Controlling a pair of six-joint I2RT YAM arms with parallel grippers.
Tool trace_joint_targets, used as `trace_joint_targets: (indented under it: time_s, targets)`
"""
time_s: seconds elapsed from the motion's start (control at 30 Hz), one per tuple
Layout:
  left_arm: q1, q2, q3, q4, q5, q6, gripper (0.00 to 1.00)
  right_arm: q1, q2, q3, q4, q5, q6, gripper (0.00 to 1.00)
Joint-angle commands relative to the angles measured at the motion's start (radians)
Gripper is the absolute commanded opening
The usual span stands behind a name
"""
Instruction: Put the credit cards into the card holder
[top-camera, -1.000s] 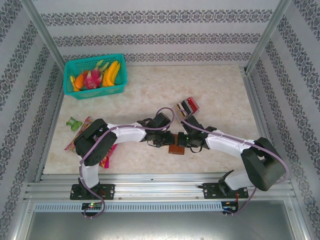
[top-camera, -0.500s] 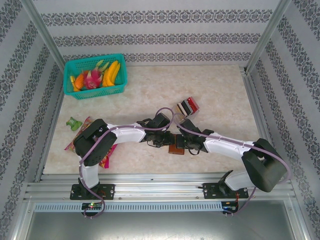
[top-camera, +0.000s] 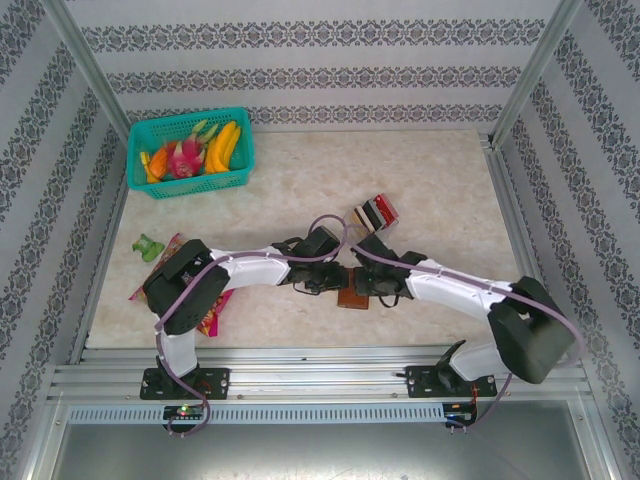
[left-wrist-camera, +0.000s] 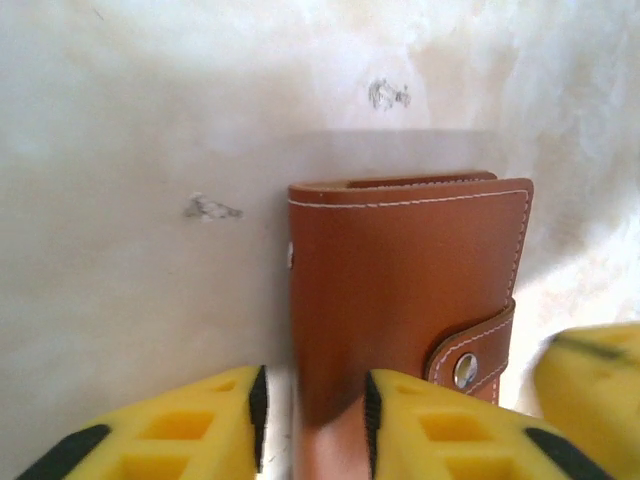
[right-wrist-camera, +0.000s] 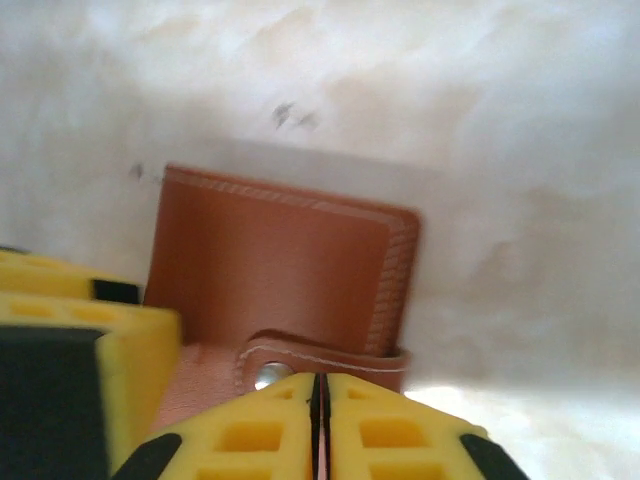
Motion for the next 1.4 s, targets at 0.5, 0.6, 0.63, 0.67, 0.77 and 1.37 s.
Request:
trace_joint_targets:
  time_s: [0.5,0.6,0.63,0.67,0.77,1.37]
  targets:
    - [0.497,-0.67,-0.29,-0.046,-0.888,0.583,1.0,-0.531,-0.005,-0.147,0.752,0.477,-0.694,0.91]
    - [0.574,-0.672,-0.423,0.199,-0.861,0.76,1.0,-0.571,0.039,-0.195,0.874,0.317,-0.68,0.9]
    - [0.578,-0.665,-0.489,0.331,-0.855,0.826,1.0,-0.57,0.049,-0.201,0.901,0.288,-0.692,0.9]
    - [0.581,-0.655,-0.563,0.454,-0.853,0.873,1.0,-0.569,0.046,-0.2,0.895,0.251,-0.71,0.9]
    - [0.627,-0.61,-0.639,0.58,-0.77,0.891,1.0,-0.592,0.055,-0.191,0.901,0.16,-0.71,0.9]
    - [0.795,-0.261,-0.693,1.09,-0.482,0.839,1.0,-0.619,0.143,-0.364,1.344,0.127,-0.626,0.98]
